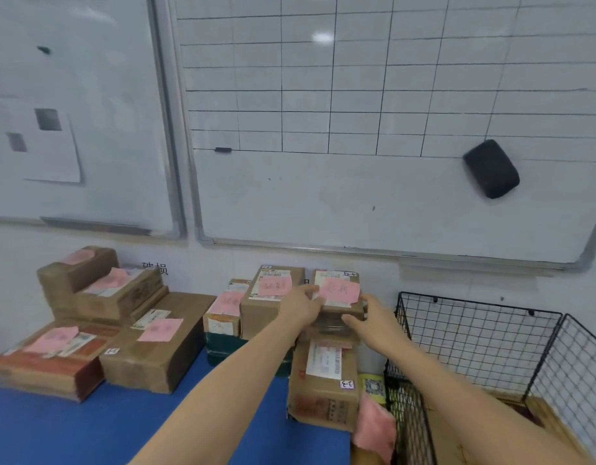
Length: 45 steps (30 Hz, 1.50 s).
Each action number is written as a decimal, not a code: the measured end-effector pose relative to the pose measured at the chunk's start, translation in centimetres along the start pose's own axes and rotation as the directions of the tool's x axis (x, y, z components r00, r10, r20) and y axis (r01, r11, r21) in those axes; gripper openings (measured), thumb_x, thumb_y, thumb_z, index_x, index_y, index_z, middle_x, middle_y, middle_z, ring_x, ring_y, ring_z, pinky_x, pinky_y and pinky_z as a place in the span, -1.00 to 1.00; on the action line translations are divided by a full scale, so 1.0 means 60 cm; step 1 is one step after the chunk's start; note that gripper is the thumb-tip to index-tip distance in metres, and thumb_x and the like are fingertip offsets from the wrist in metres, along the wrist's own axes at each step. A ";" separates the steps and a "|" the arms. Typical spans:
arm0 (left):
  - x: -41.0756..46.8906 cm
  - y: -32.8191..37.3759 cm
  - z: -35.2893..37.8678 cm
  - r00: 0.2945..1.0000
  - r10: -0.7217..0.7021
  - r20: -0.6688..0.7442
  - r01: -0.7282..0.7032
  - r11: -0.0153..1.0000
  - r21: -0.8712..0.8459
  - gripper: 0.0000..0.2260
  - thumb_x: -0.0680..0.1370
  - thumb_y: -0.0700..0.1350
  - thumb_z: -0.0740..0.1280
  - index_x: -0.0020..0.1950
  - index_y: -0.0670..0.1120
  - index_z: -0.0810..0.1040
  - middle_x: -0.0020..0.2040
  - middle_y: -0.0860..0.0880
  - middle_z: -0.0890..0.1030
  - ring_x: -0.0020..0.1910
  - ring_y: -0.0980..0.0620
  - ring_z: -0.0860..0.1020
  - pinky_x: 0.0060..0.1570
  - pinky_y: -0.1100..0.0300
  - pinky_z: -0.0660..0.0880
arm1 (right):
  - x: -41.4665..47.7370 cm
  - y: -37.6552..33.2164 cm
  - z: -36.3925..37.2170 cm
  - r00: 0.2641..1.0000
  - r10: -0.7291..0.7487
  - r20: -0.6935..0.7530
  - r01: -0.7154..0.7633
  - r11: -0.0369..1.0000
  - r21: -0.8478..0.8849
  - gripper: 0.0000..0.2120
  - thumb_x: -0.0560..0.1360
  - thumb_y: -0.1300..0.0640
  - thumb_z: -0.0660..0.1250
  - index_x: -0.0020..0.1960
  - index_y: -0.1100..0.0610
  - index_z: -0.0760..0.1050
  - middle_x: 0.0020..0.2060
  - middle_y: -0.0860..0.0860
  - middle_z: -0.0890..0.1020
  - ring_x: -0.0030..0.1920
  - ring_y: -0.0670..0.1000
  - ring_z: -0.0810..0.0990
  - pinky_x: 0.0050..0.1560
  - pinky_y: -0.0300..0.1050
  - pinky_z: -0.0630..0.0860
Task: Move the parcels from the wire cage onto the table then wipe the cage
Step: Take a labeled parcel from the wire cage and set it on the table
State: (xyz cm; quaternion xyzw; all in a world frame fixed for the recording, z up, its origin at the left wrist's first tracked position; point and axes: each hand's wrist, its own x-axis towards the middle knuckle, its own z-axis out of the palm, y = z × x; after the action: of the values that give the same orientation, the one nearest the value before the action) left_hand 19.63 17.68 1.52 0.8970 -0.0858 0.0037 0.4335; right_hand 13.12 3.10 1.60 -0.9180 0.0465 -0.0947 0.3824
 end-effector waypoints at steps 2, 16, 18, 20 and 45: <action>0.009 -0.005 0.007 0.998 0.041 0.050 -0.044 0.997 0.064 -0.57 0.60 -0.02 0.25 0.46 -0.05 0.33 0.39 -0.08 0.42 0.31 -0.06 0.43 0.28 0.10 0.41 | 0.020 0.003 0.013 1.000 0.023 -0.019 -0.023 1.000 -0.018 -0.51 0.55 0.13 0.33 0.42 0.16 0.27 0.30 0.09 0.51 0.25 0.07 0.51 0.16 -0.16 0.42; 0.045 -0.042 0.067 0.993 0.067 0.101 -0.095 0.950 0.299 -0.76 0.62 -0.13 0.20 0.24 -0.20 0.40 0.24 -0.16 0.39 0.11 -0.05 0.45 0.12 0.17 0.42 | 0.084 0.050 0.075 0.995 0.088 0.047 -0.087 0.996 -0.038 -0.42 0.56 0.13 0.31 0.50 0.21 0.19 0.39 0.09 0.43 0.34 0.07 0.44 0.29 -0.09 0.39; 0.051 -0.044 0.077 0.993 0.056 0.102 -0.084 0.949 0.304 -0.77 0.61 -0.15 0.20 0.25 -0.20 0.40 0.27 -0.16 0.37 0.14 -0.07 0.45 0.19 0.12 0.44 | 0.088 0.056 0.078 0.995 0.094 0.043 -0.093 0.995 -0.027 -0.43 0.56 0.13 0.30 0.50 0.21 0.19 0.37 0.08 0.44 0.33 0.06 0.45 0.29 -0.09 0.40; 0.056 -0.044 0.083 0.993 0.047 0.105 -0.078 0.945 0.319 -0.73 0.60 -0.19 0.21 0.29 -0.18 0.37 0.34 -0.16 0.32 0.19 -0.08 0.44 0.23 0.09 0.43 | 0.094 0.061 0.083 0.994 0.101 0.034 -0.101 0.995 -0.006 -0.43 0.56 0.13 0.30 0.49 0.20 0.19 0.37 0.08 0.44 0.33 0.06 0.45 0.30 -0.08 0.40; 0.026 0.007 0.043 0.950 0.280 0.137 -0.311 0.841 0.443 -0.49 0.59 -0.11 0.20 0.52 -0.12 0.16 0.54 -0.10 0.16 0.48 -0.09 0.20 0.41 0.04 0.21 | 0.064 0.049 0.013 0.997 -0.032 0.068 0.045 0.981 -0.189 -0.50 0.56 0.16 0.28 0.45 0.18 0.23 0.30 0.12 0.46 0.24 0.12 0.49 0.11 -0.14 0.43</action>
State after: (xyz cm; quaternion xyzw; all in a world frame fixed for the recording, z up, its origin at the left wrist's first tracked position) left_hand 20.90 15.16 0.36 0.9495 -0.2341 0.0608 0.2001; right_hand 17.02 0.97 -0.47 -0.9536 0.0252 -0.0674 0.2924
